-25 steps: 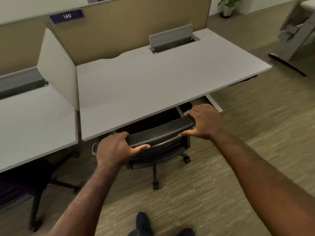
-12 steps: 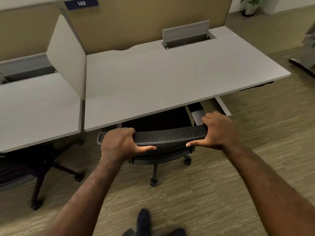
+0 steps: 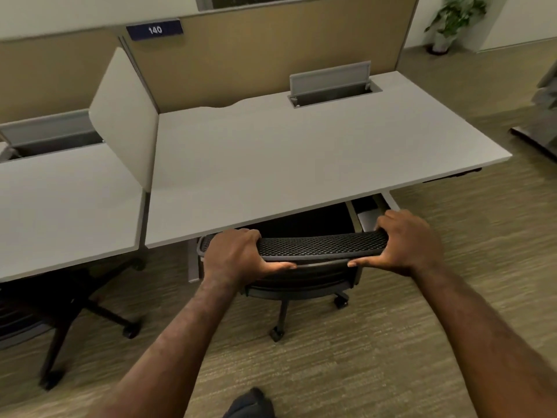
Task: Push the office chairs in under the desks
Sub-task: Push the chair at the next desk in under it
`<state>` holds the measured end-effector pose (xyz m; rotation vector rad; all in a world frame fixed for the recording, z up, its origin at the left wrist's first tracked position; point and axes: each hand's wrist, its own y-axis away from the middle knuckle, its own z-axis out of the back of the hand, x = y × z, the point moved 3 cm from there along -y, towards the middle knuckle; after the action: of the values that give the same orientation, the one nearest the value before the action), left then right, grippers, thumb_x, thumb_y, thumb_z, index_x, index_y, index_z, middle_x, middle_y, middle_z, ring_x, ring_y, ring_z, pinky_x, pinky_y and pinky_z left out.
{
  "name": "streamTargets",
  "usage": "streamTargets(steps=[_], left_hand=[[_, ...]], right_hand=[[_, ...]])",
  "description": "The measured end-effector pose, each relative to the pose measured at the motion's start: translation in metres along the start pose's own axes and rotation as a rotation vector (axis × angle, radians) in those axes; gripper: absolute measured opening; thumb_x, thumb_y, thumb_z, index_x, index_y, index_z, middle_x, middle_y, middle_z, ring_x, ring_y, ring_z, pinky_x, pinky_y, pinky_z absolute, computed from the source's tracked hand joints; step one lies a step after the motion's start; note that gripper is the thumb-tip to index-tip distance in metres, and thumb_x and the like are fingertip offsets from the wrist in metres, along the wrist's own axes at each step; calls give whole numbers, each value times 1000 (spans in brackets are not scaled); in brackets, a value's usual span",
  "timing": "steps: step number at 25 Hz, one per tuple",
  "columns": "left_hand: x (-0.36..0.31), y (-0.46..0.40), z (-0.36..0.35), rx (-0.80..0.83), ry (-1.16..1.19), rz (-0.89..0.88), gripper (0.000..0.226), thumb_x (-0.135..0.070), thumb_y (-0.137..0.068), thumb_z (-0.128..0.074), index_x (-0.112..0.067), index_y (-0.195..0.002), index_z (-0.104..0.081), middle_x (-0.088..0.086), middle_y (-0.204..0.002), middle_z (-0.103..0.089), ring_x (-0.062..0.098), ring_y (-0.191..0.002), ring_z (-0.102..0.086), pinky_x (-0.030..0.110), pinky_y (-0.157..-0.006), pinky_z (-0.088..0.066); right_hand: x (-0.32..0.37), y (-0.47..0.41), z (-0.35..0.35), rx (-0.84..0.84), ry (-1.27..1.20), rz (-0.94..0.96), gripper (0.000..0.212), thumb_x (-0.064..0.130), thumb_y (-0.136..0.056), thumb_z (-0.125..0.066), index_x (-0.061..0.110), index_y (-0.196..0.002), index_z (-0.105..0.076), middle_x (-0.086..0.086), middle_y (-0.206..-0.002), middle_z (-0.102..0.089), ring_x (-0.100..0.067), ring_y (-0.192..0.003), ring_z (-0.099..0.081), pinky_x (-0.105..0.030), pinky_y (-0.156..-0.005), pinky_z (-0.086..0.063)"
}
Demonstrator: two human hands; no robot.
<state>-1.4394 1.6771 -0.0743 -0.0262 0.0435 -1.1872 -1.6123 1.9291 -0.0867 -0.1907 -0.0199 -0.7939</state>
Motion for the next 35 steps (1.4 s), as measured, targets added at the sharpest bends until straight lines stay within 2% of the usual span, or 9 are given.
streamTargets(steps=[2, 5, 11, 16, 21, 23, 26, 30, 35], left_hand=[[-10, -12, -4, -10, 12, -6, 92, -106, -45, -29, -24, -73, -58, -8, -68, -61, 18, -68, -61, 33, -61, -48], [-24, -34, -5, -19, 16, -28, 92, -106, -46, -28, -24, -74, -59, -7, -70, -63, 18, -69, -62, 32, -61, -46], [-58, -90, -13, -28, 36, -60, 92, -106, -49, -28, -22, -72, -58, -4, -69, -64, 21, -69, -63, 32, -58, -39], [-82, -125, -18, -8, 26, -80, 92, -103, -54, -27, -21, -78, -61, -1, -75, -65, 22, -73, -62, 34, -64, -45], [-109, -147, -19, 18, 33, -20, 92, -102, -56, -26, -19, -79, -59, -1, -75, -62, 21, -72, -60, 34, -64, -42], [-127, -158, -19, 21, 19, 5, 92, -102, -57, -26, -19, -79, -58, 0, -76, -63, 22, -72, -60, 35, -65, -43], [-138, -169, -20, 22, 17, 47, 94, -103, -55, -23, -20, -80, -58, 0, -77, -65, 23, -74, -61, 35, -65, -43], [-151, -176, -22, -4, 8, 107, 94, -105, -53, -20, -22, -76, -57, -2, -73, -63, 22, -71, -60, 35, -62, -42], [-162, -184, -23, -7, -4, 140, 92, -105, -52, -26, -23, -77, -59, -6, -72, -61, 19, -71, -59, 33, -60, -39]], right_hand=[[-16, -5, -1, 1, 5, -8, 92, 108, -40, -34, 24, -74, -53, 6, -76, -48, -19, -74, -47, -33, -62, -42], [-36, -21, 6, 9, 30, -12, 90, 106, -39, -38, 25, -77, -54, 6, -78, -50, -18, -76, -48, -30, -62, -35], [-93, -61, 5, 38, -10, -48, 86, 103, -37, -41, 29, -80, -54, 9, -80, -46, -15, -76, -45, -29, -63, -33], [-127, -91, 5, 51, 4, -52, 88, 100, -37, -49, 23, -79, -61, 7, -77, -49, -13, -71, -41, -28, -63, -31], [-171, -128, -1, 126, 8, -12, 94, 106, -41, -35, 23, -80, -59, 7, -78, -49, -16, -72, -46, -33, -60, -40], [-191, -140, 0, 138, 28, 12, 94, 105, -42, -35, 23, -81, -59, 7, -79, -48, -16, -72, -44, -33, -60, -39], [-206, -152, -2, 131, 10, 65, 96, 106, -43, -31, 22, -79, -59, 4, -78, -51, -18, -71, -47, -37, -60, -45], [-218, -167, 0, 114, 1, 100, 88, 101, -44, -41, 21, -75, -58, 3, -76, -51, -20, -70, -49, -36, -59, -44], [-232, -171, -3, 82, -29, 126, 93, 105, -49, -29, 19, -71, -58, 2, -73, -51, -21, -67, -48, -36, -56, -45]])
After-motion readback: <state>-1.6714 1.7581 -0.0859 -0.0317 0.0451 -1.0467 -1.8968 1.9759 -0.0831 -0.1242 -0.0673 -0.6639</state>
